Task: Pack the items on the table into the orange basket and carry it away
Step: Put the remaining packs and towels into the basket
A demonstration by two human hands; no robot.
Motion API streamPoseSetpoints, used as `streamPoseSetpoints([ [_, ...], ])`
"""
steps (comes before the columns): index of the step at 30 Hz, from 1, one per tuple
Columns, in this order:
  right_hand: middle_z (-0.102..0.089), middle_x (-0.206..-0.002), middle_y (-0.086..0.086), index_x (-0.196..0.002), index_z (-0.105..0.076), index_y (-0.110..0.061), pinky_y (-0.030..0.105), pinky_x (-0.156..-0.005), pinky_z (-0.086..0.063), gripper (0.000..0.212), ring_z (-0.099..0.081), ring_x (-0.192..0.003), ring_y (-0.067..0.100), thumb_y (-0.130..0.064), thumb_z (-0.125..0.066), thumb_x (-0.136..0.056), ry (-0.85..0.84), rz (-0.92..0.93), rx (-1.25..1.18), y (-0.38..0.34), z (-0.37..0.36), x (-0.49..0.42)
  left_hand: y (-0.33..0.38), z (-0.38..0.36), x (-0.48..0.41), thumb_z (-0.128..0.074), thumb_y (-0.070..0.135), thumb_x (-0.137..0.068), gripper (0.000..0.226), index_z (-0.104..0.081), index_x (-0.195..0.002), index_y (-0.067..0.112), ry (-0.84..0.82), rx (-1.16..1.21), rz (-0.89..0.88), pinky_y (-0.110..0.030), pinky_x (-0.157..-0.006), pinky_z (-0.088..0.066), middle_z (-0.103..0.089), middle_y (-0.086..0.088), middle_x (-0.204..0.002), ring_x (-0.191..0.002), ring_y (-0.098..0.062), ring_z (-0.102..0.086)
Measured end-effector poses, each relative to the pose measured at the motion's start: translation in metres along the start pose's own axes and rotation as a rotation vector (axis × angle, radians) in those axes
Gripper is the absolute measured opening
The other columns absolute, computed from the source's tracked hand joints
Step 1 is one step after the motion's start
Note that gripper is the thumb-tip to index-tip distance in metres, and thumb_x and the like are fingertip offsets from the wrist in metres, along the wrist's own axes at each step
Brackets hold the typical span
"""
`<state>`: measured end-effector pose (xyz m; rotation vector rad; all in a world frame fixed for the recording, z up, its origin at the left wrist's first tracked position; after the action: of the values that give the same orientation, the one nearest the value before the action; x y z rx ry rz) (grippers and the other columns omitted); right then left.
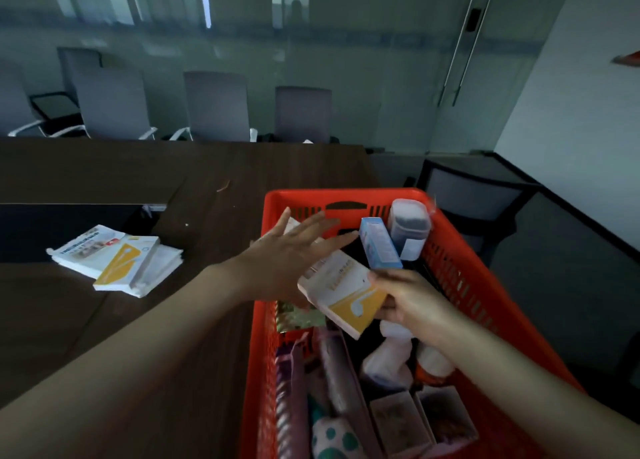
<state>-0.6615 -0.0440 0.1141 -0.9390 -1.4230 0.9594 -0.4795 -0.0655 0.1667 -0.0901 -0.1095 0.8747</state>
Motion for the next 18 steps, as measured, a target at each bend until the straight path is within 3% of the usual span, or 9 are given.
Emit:
streamPoseSetpoints([
  [3, -0.061, -0.084, 0.011, -0.093, -0.054, -0.006, 0.035, -0.064, -0.051, 0.011, -0.060, -0.074, 0.022, -0.004, -0.044, -0.097, 0.101, -0.086, -0.038, 0.029, -0.003, 0.005, -0.007, -0.002, 0.007, -0.067, 0.051, -0.076, 0.107, 0.012, -0.147, 0.040, 0.061, 0.131, 0.059, -0.053, -0.120, 0.005, 0.013, 0.006, -0.160, -0.148, -0.017, 0.018],
  [5, -0.061, -0.090, 0.013, -0.096, -0.053, -0.007, 0.034, -0.067, -0.051, 0.010, -0.060, -0.080, 0.024, -0.002, -0.043, -0.097, 0.138, -0.104, 0.040, 0.047, -0.011, 0.003, -0.013, -0.004, 0.014, -0.065, 0.046, -0.080, 0.095, -0.001, -0.149, 0.039, 0.110, 0.219, 0.097, -0.050, -0.119, 0.003, 0.002, 0.007, -0.161, -0.149, -0.015, 0.009],
  [8, -0.063, -0.108, 0.020, -0.112, -0.054, -0.002, 0.043, -0.078, -0.054, 0.019, -0.062, -0.094, 0.032, -0.003, -0.047, -0.094, 0.223, -0.163, 0.164, 0.079, -0.024, -0.009, -0.020, -0.013, 0.028, -0.063, 0.043, -0.084, 0.080, -0.015, -0.149, 0.039, 0.180, 0.299, 0.132, -0.049, -0.119, -0.002, -0.012, 0.007, -0.158, -0.149, -0.015, -0.007],
  [10, -0.063, -0.108, 0.018, -0.118, -0.053, 0.001, 0.042, -0.084, -0.053, 0.027, -0.062, -0.094, 0.031, -0.006, -0.049, -0.092, 0.252, -0.235, 0.276, 0.100, -0.032, -0.015, -0.027, -0.022, 0.038, -0.062, 0.040, -0.085, 0.075, -0.023, -0.148, 0.037, 0.237, 0.359, 0.157, -0.052, -0.118, -0.006, -0.019, 0.006, -0.156, -0.147, -0.016, -0.017],
  [13, -0.057, -0.095, 0.007, -0.113, -0.054, -0.005, 0.027, -0.059, -0.047, 0.033, -0.055, -0.078, 0.019, -0.019, -0.057, -0.082, 0.270, -0.360, 0.317, 0.125, -0.038, -0.011, -0.039, -0.036, 0.054, -0.062, 0.040, -0.085, 0.070, -0.029, -0.146, 0.035, 0.281, 0.426, 0.211, -0.052, -0.118, -0.011, -0.026, 0.006, -0.154, -0.144, -0.016, -0.023],
  [15, -0.059, -0.083, 0.007, -0.091, -0.055, -0.010, 0.021, -0.049, -0.047, 0.021, -0.054, -0.067, 0.017, -0.024, -0.056, -0.076, 0.248, -0.362, 0.303, 0.133, -0.045, -0.013, -0.050, -0.046, 0.064, -0.063, 0.041, -0.084, 0.071, -0.029, -0.146, 0.035, 0.281, 0.452, 0.233, -0.053, -0.117, -0.014, -0.028, 0.006, -0.153, -0.144, -0.015, -0.025],
  [17, -0.063, -0.087, 0.014, -0.087, -0.056, -0.012, 0.029, -0.075, -0.058, 0.013, -0.059, -0.077, 0.022, -0.021, -0.047, -0.084, 0.172, -0.334, 0.385, 0.143, -0.051, -0.026, -0.061, -0.054, 0.073, -0.062, 0.041, -0.085, 0.072, -0.026, -0.147, 0.036, 0.282, 0.488, 0.246, -0.054, -0.118, -0.016, -0.030, 0.008, -0.151, -0.143, -0.013, -0.027],
  [18, -0.064, -0.090, 0.012, -0.090, -0.058, -0.014, 0.036, -0.088, -0.055, 0.014, -0.059, -0.083, 0.023, -0.019, -0.045, -0.087, 0.176, -0.280, 0.401, 0.138, -0.059, -0.032, -0.069, -0.056, 0.079, -0.062, 0.040, -0.085, 0.073, -0.023, -0.147, 0.035, 0.286, 0.518, 0.259, -0.053, -0.118, -0.016, -0.030, 0.009, -0.151, -0.143, -0.012, -0.026],
])
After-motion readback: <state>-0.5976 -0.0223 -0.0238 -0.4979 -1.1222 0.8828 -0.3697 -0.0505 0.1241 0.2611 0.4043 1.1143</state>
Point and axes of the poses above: each hand's wrist, its own x-axis away from the middle knuckle, its own z-axis out of the back of the hand, y = z × x, the point moved 3 cm from there along -x, towards the middle knuckle
